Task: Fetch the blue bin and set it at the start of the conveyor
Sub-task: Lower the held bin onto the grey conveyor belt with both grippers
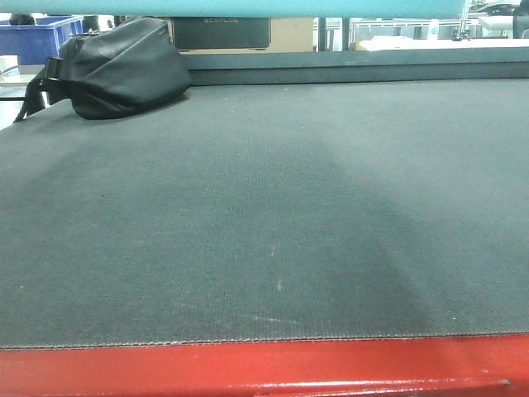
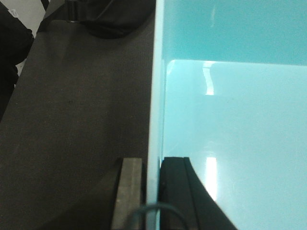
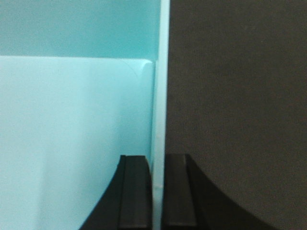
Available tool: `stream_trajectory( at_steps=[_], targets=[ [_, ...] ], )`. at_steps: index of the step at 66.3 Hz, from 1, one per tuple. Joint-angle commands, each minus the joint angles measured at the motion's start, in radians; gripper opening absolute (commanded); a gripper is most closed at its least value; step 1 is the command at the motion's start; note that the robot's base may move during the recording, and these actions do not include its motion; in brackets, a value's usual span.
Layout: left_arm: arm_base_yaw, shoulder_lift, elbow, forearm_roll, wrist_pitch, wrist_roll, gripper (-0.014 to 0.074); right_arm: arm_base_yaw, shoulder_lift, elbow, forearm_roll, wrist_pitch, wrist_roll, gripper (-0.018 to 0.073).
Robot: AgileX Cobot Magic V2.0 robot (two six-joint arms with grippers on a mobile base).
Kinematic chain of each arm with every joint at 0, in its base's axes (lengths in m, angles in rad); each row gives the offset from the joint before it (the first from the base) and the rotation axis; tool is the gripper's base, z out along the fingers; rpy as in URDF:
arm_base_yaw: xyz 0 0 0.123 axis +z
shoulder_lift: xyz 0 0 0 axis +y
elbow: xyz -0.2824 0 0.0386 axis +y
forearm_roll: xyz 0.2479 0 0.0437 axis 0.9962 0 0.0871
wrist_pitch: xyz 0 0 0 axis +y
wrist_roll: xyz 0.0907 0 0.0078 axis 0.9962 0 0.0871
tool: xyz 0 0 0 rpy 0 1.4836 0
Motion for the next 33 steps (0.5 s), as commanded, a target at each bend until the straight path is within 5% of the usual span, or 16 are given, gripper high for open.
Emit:
stream_trajectory(
  at_steps=[1,33],
  targets=[
    [0.006,-0.007,-0.003,0.073,0.010,-0.005,-0.0111,-0.006,-0.017,-0.010,-0.051,0.021,-0.007,-0.0167],
    [0.006,-0.007,-0.003,0.064,0.002,-0.005,-0.0111,-0.006,-0.017,-0.010,-0.027,0.029,-0.007,-0.0167]
  ],
)
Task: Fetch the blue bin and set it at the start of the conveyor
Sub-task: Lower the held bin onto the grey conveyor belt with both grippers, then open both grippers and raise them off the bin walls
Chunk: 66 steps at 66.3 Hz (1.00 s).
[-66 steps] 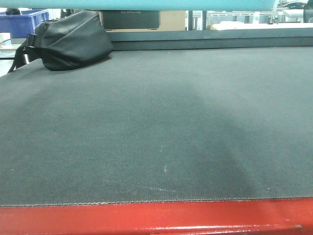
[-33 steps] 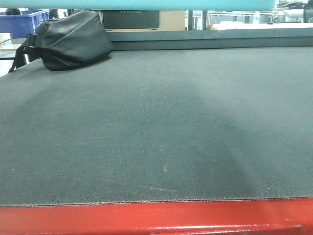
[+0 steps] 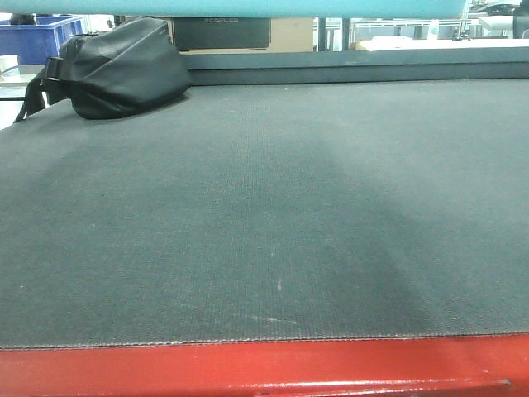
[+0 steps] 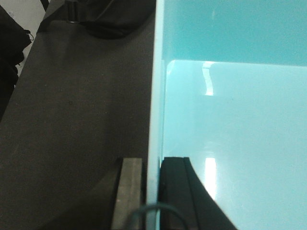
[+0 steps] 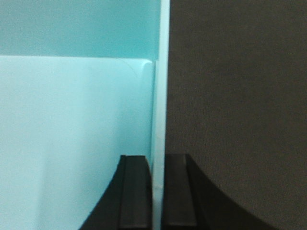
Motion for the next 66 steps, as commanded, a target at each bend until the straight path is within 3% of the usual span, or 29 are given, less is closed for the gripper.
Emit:
stream_trajectory(
  at_steps=[1,5,18,33,42,55,66],
  targets=[
    [0.006,-0.007,-0.003,0.062,0.002,-0.005,-0.0111,-0.006,-0.017,-0.010,-0.027,0.027,-0.007,-0.0167],
    [0.006,-0.007,-0.003,0.031,-0.003,-0.005,-0.0111,-0.006,-0.017,-0.010,-0.022,0.018,-0.007,-0.0167],
    [0.037,0.048,-0.001,-0.176,-0.014,0.040,-0.0111,-0.033,0.048,-0.010,0.005,-0.007,-0.007,-0.0167],
    [0.079,0.158,0.043,-0.268,-0.110,0.053,-0.0111,-0.108,0.124,0.099,0.098,-0.182,-0.007,-0.0167],
    [0.087,0.166,0.121,-0.262,-0.217,-0.008,-0.0111,-0.139,0.132,0.210,0.103,-0.293,-0.007,-0.0167],
    [0.092,0.175,0.232,-0.253,-0.332,-0.021,-0.0111,-0.149,0.155,0.323,0.103,-0.451,-0.007,-0.0167],
    [0.092,0.207,0.287,-0.253,-0.359,-0.034,-0.0111,-0.149,0.195,0.329,0.101,-0.474,-0.007,-0.0167]
  ],
)
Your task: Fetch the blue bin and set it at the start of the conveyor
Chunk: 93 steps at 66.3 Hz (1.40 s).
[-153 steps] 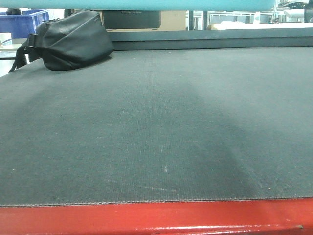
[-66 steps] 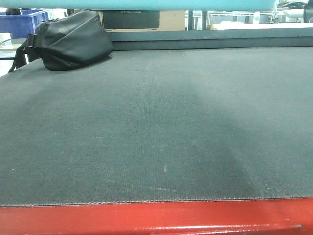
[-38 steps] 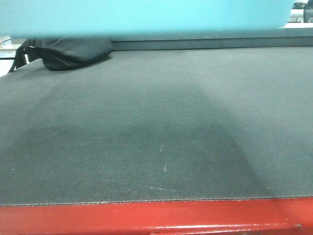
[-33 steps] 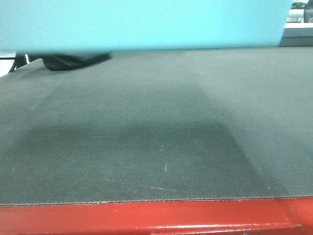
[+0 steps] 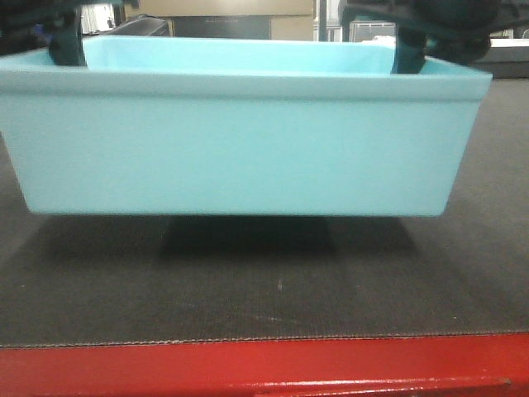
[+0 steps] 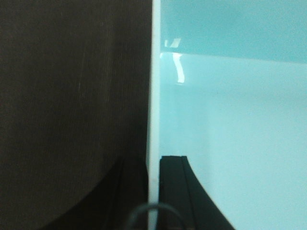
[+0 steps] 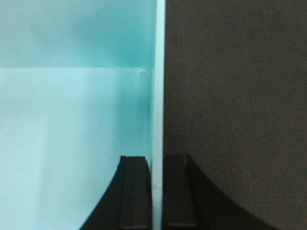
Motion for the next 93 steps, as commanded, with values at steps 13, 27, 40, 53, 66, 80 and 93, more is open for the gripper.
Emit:
stream_trajectory(
  at_steps=[13,27,40,53,66,80,93],
  targets=[
    [-0.006,0.022,0.013,-0.020,-0.095,-0.017,-0.0111,0.008,0.038,-0.003,0.004,-0.071,0.000,-0.0167],
    [-0.006,0.022,0.013,-0.020,-0.095,-0.017,-0.0011,0.008,0.040,-0.003,0.016,-0.052,0.000,-0.0015],
    [-0.006,0.022,0.013,-0.020,-0.069,-0.017,0.0438,0.008,0.040,-0.003,0.016,-0.030,0.000,0.0256],
    [-0.006,0.022,0.013,-0.008,0.000,-0.017,0.0596,0.008,0.036,-0.003,-0.002,0.002,0.000,0.0258],
    [-0.006,0.016,0.005,0.000,0.038,-0.017,0.0559,0.008,0.025,-0.005,-0.022,0.031,0.000,0.0258],
    [-0.006,-0.026,-0.066,0.025,0.123,-0.017,0.0559,0.008,-0.074,-0.005,-0.041,0.048,0.000,0.0258],
    [-0.006,-0.101,-0.093,0.021,0.163,-0.017,0.0456,0.012,-0.183,-0.005,-0.041,0.056,0.000,0.0181]
  ],
)
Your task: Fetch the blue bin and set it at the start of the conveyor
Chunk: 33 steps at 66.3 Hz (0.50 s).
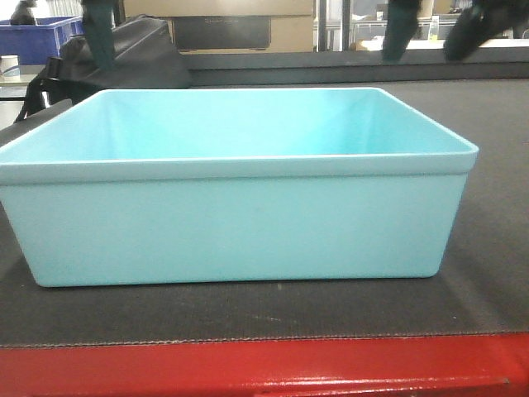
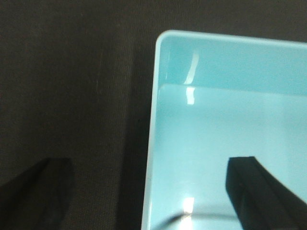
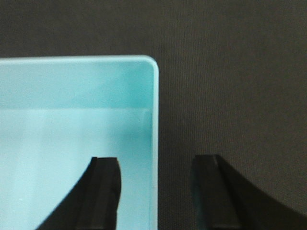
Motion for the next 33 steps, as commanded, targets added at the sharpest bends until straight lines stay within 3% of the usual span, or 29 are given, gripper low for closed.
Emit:
stream_trajectory(
  at_steps=[1,15,18,25,33],
  targets=[
    [-0.004,-0.050,-0.012,0.005,0.022,-0.009,0.0444,0.002,-0.060,-0.007,-0.016,0.010,0.000,0.0163],
    [-0.004,-0.134,-0.012,-0.007,0.069,-0.009,-0.0025,0.005,-0.149,-0.007,-0.014,0.012,0.000,-0.0171],
    [-0.004,-0.147,-0.012,-0.014,0.071,-0.009,-0.0114,0.009,-0.165,-0.005,-0.014,0.012,0.000,-0.0165],
    [-0.016,-0.180,0.004,-0.015,0.046,-0.009,-0.0111,0.009,-0.196,-0.002,-0.014,0.019,-0.007,-0.0165],
    [-0.048,-0.240,0.093,-0.015,-0.103,-0.009,-0.0111,0.009,-0.243,0.046,-0.016,-0.062,-0.060,-0.0165]
  ],
)
